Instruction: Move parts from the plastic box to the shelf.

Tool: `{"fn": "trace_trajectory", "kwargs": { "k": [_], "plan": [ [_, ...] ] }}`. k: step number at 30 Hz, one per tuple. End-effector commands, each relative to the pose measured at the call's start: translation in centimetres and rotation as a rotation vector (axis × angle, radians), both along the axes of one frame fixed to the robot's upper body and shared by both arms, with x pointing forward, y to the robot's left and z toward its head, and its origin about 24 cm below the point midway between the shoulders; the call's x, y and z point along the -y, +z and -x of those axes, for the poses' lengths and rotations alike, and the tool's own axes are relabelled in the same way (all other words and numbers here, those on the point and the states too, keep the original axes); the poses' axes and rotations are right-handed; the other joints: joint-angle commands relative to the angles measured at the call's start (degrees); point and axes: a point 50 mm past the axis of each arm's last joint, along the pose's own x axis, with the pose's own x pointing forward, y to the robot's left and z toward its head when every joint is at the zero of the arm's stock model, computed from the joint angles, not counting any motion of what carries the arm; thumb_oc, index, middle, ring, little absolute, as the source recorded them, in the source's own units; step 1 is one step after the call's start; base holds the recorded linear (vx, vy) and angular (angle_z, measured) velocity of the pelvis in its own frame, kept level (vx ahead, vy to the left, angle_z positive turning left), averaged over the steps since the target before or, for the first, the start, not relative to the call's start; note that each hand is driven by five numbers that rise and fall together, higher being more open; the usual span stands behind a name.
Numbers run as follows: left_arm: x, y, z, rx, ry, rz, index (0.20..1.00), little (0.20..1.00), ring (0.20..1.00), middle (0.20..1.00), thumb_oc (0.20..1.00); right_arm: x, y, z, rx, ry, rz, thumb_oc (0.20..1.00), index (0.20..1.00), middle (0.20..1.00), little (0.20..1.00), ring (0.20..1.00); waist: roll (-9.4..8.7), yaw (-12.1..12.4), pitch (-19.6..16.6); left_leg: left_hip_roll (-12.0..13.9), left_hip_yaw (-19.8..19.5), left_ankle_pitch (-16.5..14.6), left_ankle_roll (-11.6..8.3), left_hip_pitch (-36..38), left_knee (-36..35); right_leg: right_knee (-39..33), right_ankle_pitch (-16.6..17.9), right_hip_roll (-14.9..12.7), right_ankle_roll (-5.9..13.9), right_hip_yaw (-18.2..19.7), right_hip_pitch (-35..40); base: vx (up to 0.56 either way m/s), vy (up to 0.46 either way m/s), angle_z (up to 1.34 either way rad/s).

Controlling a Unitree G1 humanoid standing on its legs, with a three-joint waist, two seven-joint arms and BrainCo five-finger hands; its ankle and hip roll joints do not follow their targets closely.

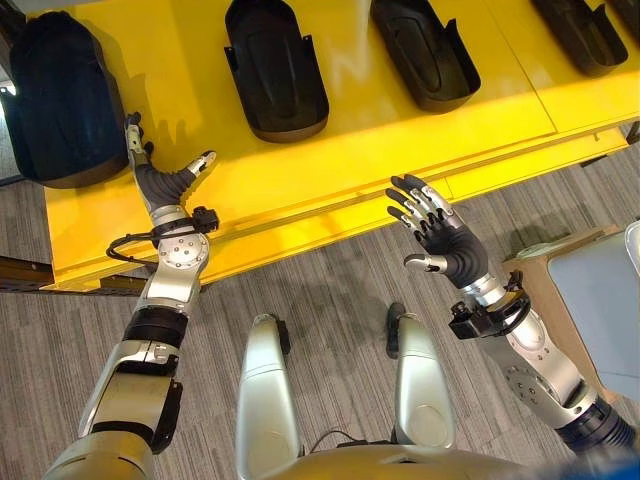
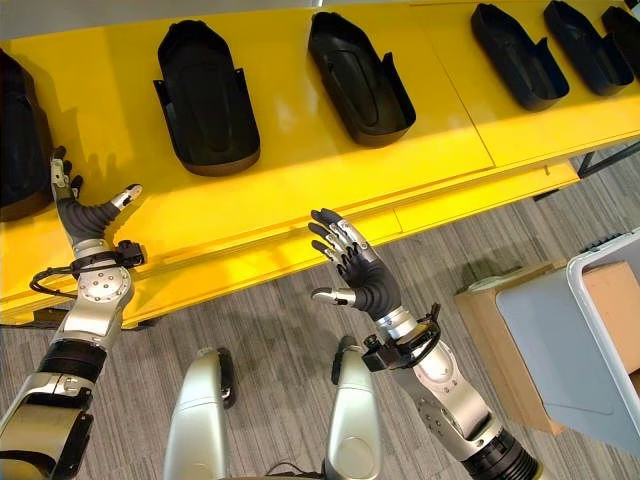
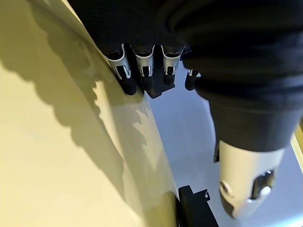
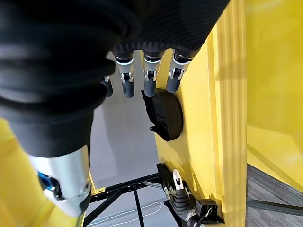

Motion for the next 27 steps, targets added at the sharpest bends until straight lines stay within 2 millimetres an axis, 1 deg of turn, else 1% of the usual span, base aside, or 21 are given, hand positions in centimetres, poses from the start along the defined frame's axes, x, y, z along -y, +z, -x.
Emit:
{"fn": "trace_trajectory", "kwargs": {
  "k": [1,4,6,9,13,14,15,16,17,18,19,21,22,24,26,27],
  "plan": [
    [-0.7,-0.3,0.7,0.027,0.038,0.027,1.0,1.0,1.0,1.0,1.0,0.6,2.2,0.1,0.109,0.0,-0.035,1.0,1.0,1.0,1.0,1.0,0.31,1.24,-1.24,0.24,-1.89,4.87,-0.93,1.7,-5.62,5.54,-0.12,-1.84,-1.53,-0.13,-1.25,0.0,0.0,0.0],
    [-0.7,-0.3,0.8,0.029,0.028,0.023,1.0,1.0,1.0,1.0,1.0,0.6,2.1,0.0,0.106,-0.005,-0.037,1.0,1.0,1.0,1.0,1.0,0.4,1.23,-1.27,0.12,-2.0,4.88,-0.89,1.63,-5.47,5.67,-0.1,-1.82,-1.56,-0.1,-1.33,0.0,0.0,0.0],
    [-0.3,0.0,0.8,0.043,0.006,0.01,1.0,1.0,1.0,1.0,1.0,0.7,2.2,-0.1,0.109,-0.009,-0.036,1.0,1.0,1.0,1.0,1.0,0.44,1.26,-1.24,0.1,-1.99,4.89,-0.9,1.59,-5.43,5.74,-0.14,-1.85,-1.59,-0.1,-1.32,0.0,0.0,0.0],
    [1.2,1.2,1.0,0.102,-0.078,-0.028,1.0,1.0,1.0,1.0,1.0,0.9,2.3,-0.3,0.117,-0.024,-0.04,1.0,1.0,1.0,1.0,1.0,0.54,1.34,-1.16,0.07,-2.01,4.96,-0.93,1.67,-5.6,5.79,-0.21,-1.92,-1.6,-0.27,-1.31,0.0,0.0,0.0],
    [2.4,1.9,1.3,0.144,-0.148,-0.056,1.0,1.0,1.0,1.0,1.0,1.0,2.3,-0.4,0.12,-0.033,-0.043,1.0,1.0,1.0,1.0,1.0,0.61,1.44,-1.12,0.03,-2.1,5.05,-0.95,1.84,-5.77,5.66,-0.24,-1.91,-1.6,-0.44,-1.01,0.0,0.0,0.0],
    [3.0,2.4,1.4,0.171,-0.18,-0.057,1.0,1.0,1.0,1.0,1.0,1.0,2.3,-0.5,0.123,-0.035,-0.041,1.0,1.0,1.0,1.0,1.0,0.63,1.45,-1.14,-0.01,-2.13,5.06,-0.96,1.88,-5.84,5.69,-0.28,-1.87,-1.6,-0.44,-1.03,0.0,0.0,0.0],
    [4.0,3.5,1.7,0.225,-0.235,-0.072,1.0,1.0,1.0,1.0,1.0,1.0,2.4,-0.5,0.129,-0.039,-0.044,1.0,1.0,1.0,1.0,1.0,0.65,1.5,-1.23,-0.03,-2.21,5.07,-0.97,1.9,-5.98,5.51,-0.28,-1.83,-1.64,-0.5,-0.93,0.0,0.0,0.0],
    [4.0,3.5,1.7,0.225,-0.235,-0.072,1.0,1.0,1.0,1.0,1.0,1.0,2.4,-0.5,0.129,-0.039,-0.044,1.0,1.0,1.0,1.0,1.0,0.65,1.51,-1.22,-0.02,-2.21,5.07,-0.97,1.92,-5.98,5.5,-0.28,-1.82,-1.64,-0.51,-0.92,0.0,0.0,0.0],
    [5.0,4.7,2.0,0.278,-0.29,-0.103,1.0,1.0,1.0,1.0,1.0,1.0,2.5,-0.6,0.134,-0.038,-0.047,1.0,1.0,1.0,1.0,1.0,0.71,1.58,-1.15,-0.03,-2.28,5.09,-0.97,1.96,-6.01,5.51,-0.32,-1.81,-1.66,-0.56,-0.84,-0.01,-0.005,0.03],
    [5.3,5.4,2.2,0.309,-0.313,-0.114,1.0,1.0,1.0,1.0,1.0,1.0,2.5,-0.6,0.133,-0.039,-0.049,1.0,1.0,1.0,1.0,1.0,0.75,1.61,-1.12,-0.07,-2.28,5.08,-0.98,2.0,-6.03,5.51,-0.32,-1.8,-1.65,-0.55,-0.79,0.0,0.0,0.0],
    [5.3,5.4,2.2,0.308,-0.313,-0.114,1.0,1.0,1.0,1.0,1.0,1.0,2.5,-0.6,0.133,-0.039,-0.049,1.0,1.0,1.0,1.0,1.0,0.74,1.62,-1.11,-0.07,-2.28,5.08,-0.98,2.01,-6.03,5.51,-0.32,-1.79,-1.65,-0.54,-0.78,0.0,0.0,0.0],
    [5.9,6.5,2.7,0.356,-0.341,-0.15,1.0,1.0,1.0,1.0,1.0,1.0,2.5,-0.6,0.135,-0.038,-0.051,1.0,1.0,1.0,1.0,1.0,0.77,1.64,-1.1,-0.1,-2.32,5.08,-0.99,1.96,-5.95,5.52,-0.36,-1.79,-1.66,-0.57,-0.77,0.0,0.0,0.0],
    [6.4,7.7,3.2,0.414,-0.374,-0.165,1.0,1.0,1.0,1.0,1.0,1.0,2.6,-0.6,0.139,-0.031,-0.045,1.0,1.0,1.0,1.0,1.0,0.91,1.71,-1.16,-0.18,-2.37,5.1,-1.02,2.07,-6.08,5.54,-0.43,-1.76,-1.64,-0.64,-0.72,0.0,0.0,0.0],
    [6.4,7.8,3.3,0.422,-0.38,-0.161,1.0,1.0,1.0,1.0,1.0,1.0,2.6,-0.5,0.138,-0.027,-0.042,1.0,1.0,1.0,1.0,1.0,0.93,1.72,-1.11,-0.18,-2.4,5.11,-1.03,2.09,-6.09,5.51,-0.4,-1.73,-1.63,-0.61,-0.64,0.0,0.0,0.0],
    [6.4,8.7,4.4,0.49,-0.402,-0.153,1.0,1.0,1.0,1.0,1.0,0.9,2.6,-0.4,0.144,-0.019,-0.031,1.0,1.0,1.0,1.0,1.0,1.11,1.98,-1.23,-0.25,-2.46,5.06,-1.05,2.37,-6.29,5.47,-0.44,-1.75,-1.61,-0.62,-0.46,0.0,0.0,0.0],
    [6.4,8.7,4.4,0.49,-0.402,-0.152,1.0,1.0,1.0,1.0,1.0,0.9,2.6,-0.4,0.144,-0.018,-0.031,1.0,1.0,1.0,1.0,1.0,1.11,1.97,-1.23,-0.25,-2.46,5.06,-1.05,2.37,-6.3,5.47,-0.44,-1.75,-1.61,-0.62,-0.46,0.0,0.0,0.0]
  ]
}}
